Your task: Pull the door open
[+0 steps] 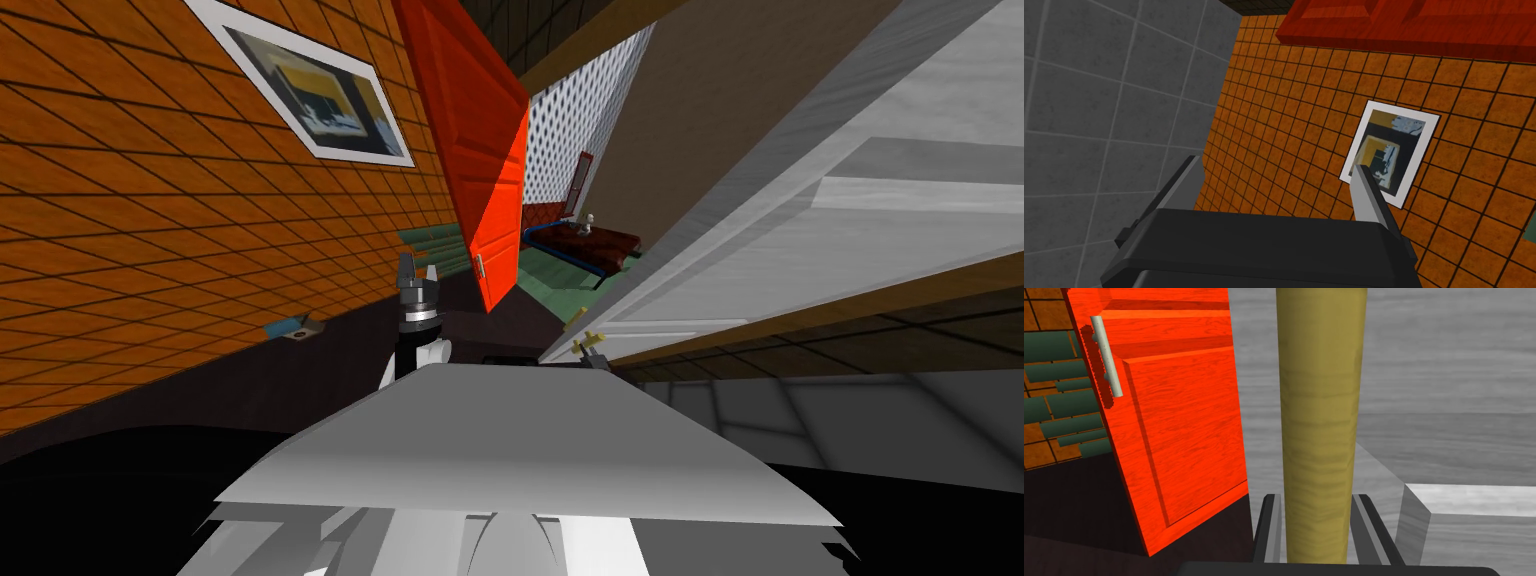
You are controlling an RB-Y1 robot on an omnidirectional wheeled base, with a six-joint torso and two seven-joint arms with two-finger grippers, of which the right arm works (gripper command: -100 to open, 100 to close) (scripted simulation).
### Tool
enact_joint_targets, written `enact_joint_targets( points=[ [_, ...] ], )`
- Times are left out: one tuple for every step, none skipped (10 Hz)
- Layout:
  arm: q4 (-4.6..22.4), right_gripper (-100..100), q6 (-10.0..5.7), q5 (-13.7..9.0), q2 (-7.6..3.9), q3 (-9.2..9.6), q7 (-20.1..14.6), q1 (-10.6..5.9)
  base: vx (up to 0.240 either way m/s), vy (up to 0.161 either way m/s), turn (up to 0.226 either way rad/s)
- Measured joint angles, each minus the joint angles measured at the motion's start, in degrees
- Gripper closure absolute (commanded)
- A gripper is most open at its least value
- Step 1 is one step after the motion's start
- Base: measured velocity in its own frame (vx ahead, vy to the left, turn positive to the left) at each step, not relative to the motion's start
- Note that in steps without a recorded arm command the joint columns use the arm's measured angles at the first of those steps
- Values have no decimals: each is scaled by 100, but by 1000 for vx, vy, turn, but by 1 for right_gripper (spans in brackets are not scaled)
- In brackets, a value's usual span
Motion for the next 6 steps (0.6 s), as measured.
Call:
enact_joint_targets(
  points=[
    [26, 100, -26, 8, -10, 20, -25, -17, -183, -66, 113],
    [66, 100, -53, 18, -7, 44, -50, -29, -174, -73, 116],
    [90, 100, -76, 29, -8, 69, -74, -35, -76, -29, 31],
    [94, 100, -70, 36, -2, 83, -76, -30, -114, -14, 125],
    [127, 100, -72, 39, -6, 86, -90, -46, -160, -57, 110],
    [146, 100, -72, 43, -6, 89, -108, -76, -170, -63, 106]
  ],
)
